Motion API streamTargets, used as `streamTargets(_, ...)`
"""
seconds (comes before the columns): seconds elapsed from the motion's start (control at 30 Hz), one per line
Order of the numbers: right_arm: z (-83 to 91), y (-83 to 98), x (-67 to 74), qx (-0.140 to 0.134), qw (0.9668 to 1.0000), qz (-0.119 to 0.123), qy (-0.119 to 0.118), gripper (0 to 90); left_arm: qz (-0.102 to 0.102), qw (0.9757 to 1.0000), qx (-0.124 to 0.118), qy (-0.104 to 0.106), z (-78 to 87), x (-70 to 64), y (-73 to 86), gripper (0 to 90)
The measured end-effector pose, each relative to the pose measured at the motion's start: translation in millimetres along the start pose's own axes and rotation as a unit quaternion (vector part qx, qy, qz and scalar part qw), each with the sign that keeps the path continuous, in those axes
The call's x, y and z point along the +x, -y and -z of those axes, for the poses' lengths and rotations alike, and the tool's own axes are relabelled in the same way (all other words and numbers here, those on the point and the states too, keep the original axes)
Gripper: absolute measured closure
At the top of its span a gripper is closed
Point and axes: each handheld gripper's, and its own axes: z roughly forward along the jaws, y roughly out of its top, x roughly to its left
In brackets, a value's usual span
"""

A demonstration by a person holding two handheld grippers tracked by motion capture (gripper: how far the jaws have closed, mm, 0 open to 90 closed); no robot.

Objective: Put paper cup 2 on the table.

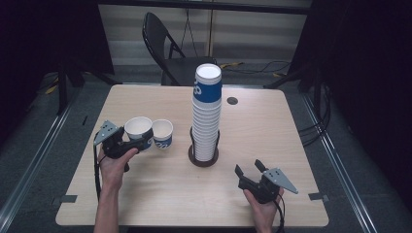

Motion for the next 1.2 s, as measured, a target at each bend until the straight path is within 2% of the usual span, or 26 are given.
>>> streamTargets(0.07,-0.7,-0.2,-0.5,0.003,1.0,-0.001,-0.001,19.5,0.002,1.0,0.001,-0.003,-0.9,4.4,2.6,17.3)
streamTargets(0.17,-1.2,-0.4,-2.0,0.005,1.0,-0.005,-0.002,19.5,-0.011,0.9997,0.007,-0.019,-4.4,9.3,5.4,17.1)
streamTargets(0.27,-0.3,-0.2,-1.7,0.003,1.0,-0.006,-0.002,19.8,0.004,0.9998,0.004,-0.02,-7.7,14.2,10.0,17.0)
streamTargets(0.3,-0.1,-0.1,-1.6,0.003,1.0,-0.006,-0.002,19.8,-0.001,0.9997,0.009,-0.025,-9.2,15.9,11.8,17.0)
streamTargets(0.37,0.2,0.0,-1.6,0.003,1.0,-0.006,-0.004,19.8,0.006,0.9995,0.011,-0.029,-11.6,20.1,14.5,16.9)
streamTargets(0.47,0.3,-0.1,-2.3,0.005,0.9999,-0.008,-0.007,19.9,-0.004,0.9988,0.03,-0.038,-15.1,24.4,18.6,16.6)
streamTargets(0.57,0.2,-0.1,-2.4,0.004,0.9999,-0.008,-0.008,20.0,-0.003,0.9987,0.035,-0.037,-16.2,27.6,25.5,16.5)
streamTargets(0.63,0.3,-0.1,-2.3,0.005,0.9999,-0.008,-0.007,20.2,0.006,0.9987,0.031,-0.039,-16.0,29.8,29.7,16.4)
streamTargets(0.77,0.5,-0.1,-2.0,0.006,0.9999,-0.006,-0.01,20.4,0.001,0.9977,0.055,-0.041,-17.0,30.7,36.0,16.1)
streamTargets(0.87,0.1,-0.2,-1.6,0.007,0.9999,-0.006,-0.009,20.5,-0.011,0.9964,0.065,-0.054,-15.5,29.2,38.7,15.7)
streamTargets(1.0,-0.3,-0.3,-1.6,0.008,0.9999,-0.006,-0.009,20.6,-0.003,0.9952,0.083,-0.052,-13.5,28.4,40.9,15.6)
streamTargets(1.13,0.2,-0.2,-1.5,0.006,0.9999,-0.004,-0.009,20.8,-0.014,0.993,0.104,-0.054,-11.3,24.7,43.6,15.6)
streamTargets(1.2,0.5,0.0,-1.3,0.005,0.9999,-0.006,-0.009,20.8,-0.007,0.9928,0.107,-0.054,-10.5,24.5,45.7,15.3)
